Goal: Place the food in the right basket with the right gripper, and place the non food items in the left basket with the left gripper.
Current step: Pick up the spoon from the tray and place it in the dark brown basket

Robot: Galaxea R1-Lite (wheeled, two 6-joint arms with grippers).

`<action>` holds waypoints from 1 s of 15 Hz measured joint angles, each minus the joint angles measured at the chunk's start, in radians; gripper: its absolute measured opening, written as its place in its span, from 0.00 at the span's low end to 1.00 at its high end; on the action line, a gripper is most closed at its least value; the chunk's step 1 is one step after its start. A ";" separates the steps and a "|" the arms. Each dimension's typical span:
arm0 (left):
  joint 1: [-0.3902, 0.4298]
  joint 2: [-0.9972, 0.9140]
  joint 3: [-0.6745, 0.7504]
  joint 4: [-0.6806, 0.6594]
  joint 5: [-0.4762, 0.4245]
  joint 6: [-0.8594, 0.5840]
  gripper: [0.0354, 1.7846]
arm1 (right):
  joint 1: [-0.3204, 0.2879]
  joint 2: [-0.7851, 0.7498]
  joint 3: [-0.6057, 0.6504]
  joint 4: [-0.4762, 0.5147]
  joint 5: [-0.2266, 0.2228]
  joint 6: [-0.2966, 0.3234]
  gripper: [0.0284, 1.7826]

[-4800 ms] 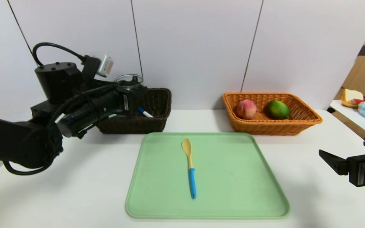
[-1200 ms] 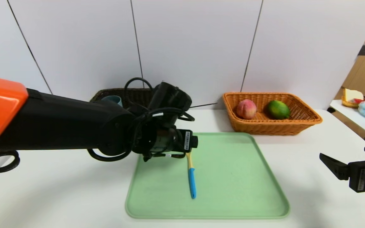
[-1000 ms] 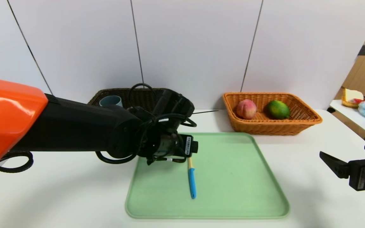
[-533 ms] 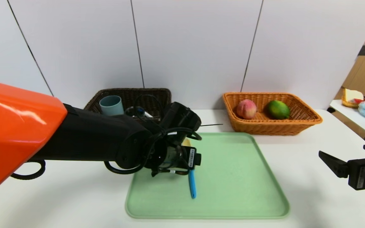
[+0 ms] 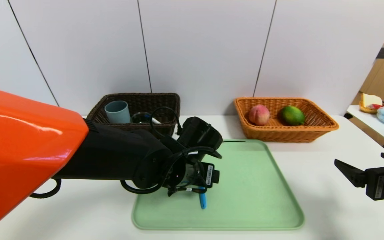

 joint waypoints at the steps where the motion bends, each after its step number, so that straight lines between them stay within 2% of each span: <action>1: -0.001 0.001 0.001 0.000 0.001 0.001 0.94 | 0.000 0.001 0.000 0.000 0.000 0.000 0.95; 7: -0.004 0.002 0.024 -0.006 0.014 0.008 0.94 | 0.000 0.008 -0.001 -0.001 0.001 0.000 0.95; 8: -0.004 0.001 0.029 -0.011 0.014 0.008 0.83 | 0.000 0.009 -0.001 -0.001 0.003 0.000 0.95; 10: -0.006 0.000 0.032 -0.016 0.011 0.009 0.67 | 0.000 0.010 -0.002 -0.001 0.009 0.000 0.95; 14: -0.007 0.000 0.032 -0.015 0.010 0.010 0.44 | 0.000 0.010 -0.006 0.000 0.014 0.000 0.95; 15: -0.008 0.000 0.033 -0.015 0.009 0.009 0.33 | 0.000 0.010 -0.006 0.000 0.015 0.000 0.95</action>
